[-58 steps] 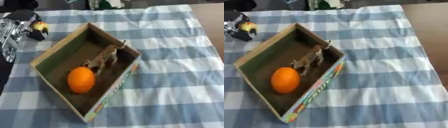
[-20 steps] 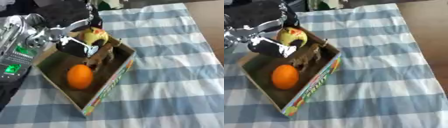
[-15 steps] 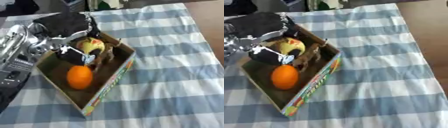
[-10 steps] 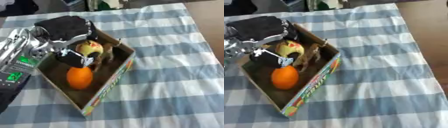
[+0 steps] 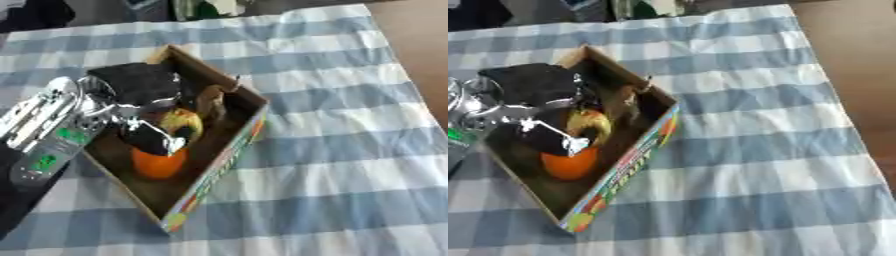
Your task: Pick up objects on the table and place them in the box.
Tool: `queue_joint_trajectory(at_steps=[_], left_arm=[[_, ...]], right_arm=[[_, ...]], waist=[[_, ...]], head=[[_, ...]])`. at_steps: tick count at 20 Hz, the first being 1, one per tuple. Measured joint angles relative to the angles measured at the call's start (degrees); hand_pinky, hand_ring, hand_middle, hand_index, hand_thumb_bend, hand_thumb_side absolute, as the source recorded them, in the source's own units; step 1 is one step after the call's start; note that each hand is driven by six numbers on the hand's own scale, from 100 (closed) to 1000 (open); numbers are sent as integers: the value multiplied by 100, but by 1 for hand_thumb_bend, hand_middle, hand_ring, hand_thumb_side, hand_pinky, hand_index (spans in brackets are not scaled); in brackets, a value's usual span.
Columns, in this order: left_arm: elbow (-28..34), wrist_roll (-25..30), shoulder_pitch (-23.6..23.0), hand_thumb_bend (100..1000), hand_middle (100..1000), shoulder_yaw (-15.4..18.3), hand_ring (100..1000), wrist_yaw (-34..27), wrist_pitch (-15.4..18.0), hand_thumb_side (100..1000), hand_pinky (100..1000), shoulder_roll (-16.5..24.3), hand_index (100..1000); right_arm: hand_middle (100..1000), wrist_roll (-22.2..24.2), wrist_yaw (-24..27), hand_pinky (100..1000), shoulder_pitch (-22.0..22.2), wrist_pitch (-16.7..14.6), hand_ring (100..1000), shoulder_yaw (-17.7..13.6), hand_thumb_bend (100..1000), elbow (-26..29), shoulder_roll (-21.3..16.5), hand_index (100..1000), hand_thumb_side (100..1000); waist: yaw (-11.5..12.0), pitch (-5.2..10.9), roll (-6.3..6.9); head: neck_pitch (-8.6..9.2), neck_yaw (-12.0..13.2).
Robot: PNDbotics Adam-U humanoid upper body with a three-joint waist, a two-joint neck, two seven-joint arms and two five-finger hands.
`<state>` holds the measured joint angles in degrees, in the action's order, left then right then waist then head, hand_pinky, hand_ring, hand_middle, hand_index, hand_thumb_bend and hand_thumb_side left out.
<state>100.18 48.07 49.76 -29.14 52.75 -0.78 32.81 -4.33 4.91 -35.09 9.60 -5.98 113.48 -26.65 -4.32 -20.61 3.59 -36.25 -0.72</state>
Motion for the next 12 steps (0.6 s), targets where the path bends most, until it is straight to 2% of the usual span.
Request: queue_joint_trajectory(at_steps=[1, 2, 3, 4, 8, 10, 12], left_arm=[[-45, 56, -19, 322, 837, 4, 873, 64, 56, 953, 677, -1, 934], [-95, 106, -41, 336, 840, 8, 876, 130, 109, 960, 681, -3, 935], [-141, 141, -53, 452, 862, 20, 898, 188, 158, 1000, 706, -5, 949], [-176, 160, -70, 490, 869, 43, 905, 242, 198, 1000, 715, -7, 952], [-204, 67, -113, 507, 889, 193, 923, 400, 247, 1000, 734, -15, 958], [-116, -157, -151, 372, 876, 323, 908, 512, 170, 1000, 713, -51, 946], [74, -595, -222, 185, 832, 513, 876, 629, -31, 1000, 675, -82, 916]], right_arm=[[656, 1, 0, 806, 0, 0, 946, 0, 212, 0, 0, 838, 588], [656, 1, 0, 806, 0, 0, 946, 0, 212, 0, 0, 838, 588], [656, 1, 0, 806, -1, 0, 946, 0, 213, 0, 0, 837, 588], [656, 1, 0, 806, -1, 0, 946, 0, 213, 0, 0, 837, 589], [656, 0, 0, 806, -1, 0, 946, 0, 213, 0, 1, 837, 588], [656, -1, 0, 806, -1, -2, 946, 0, 213, 0, 1, 837, 589], [657, -6, 0, 806, -1, -6, 946, 0, 213, 0, 5, 838, 589]], waist=[[2, 0, -5], [3, 0, -12], [4, 0, -18], [5, -1, -21], [16, -1, -24], [35, -1, -32], [48, 0, -42]], head=[[0, 2], [0, 3], [0, 3], [0, 4], [-3, 8], [-4, 9], [-4, 10]])
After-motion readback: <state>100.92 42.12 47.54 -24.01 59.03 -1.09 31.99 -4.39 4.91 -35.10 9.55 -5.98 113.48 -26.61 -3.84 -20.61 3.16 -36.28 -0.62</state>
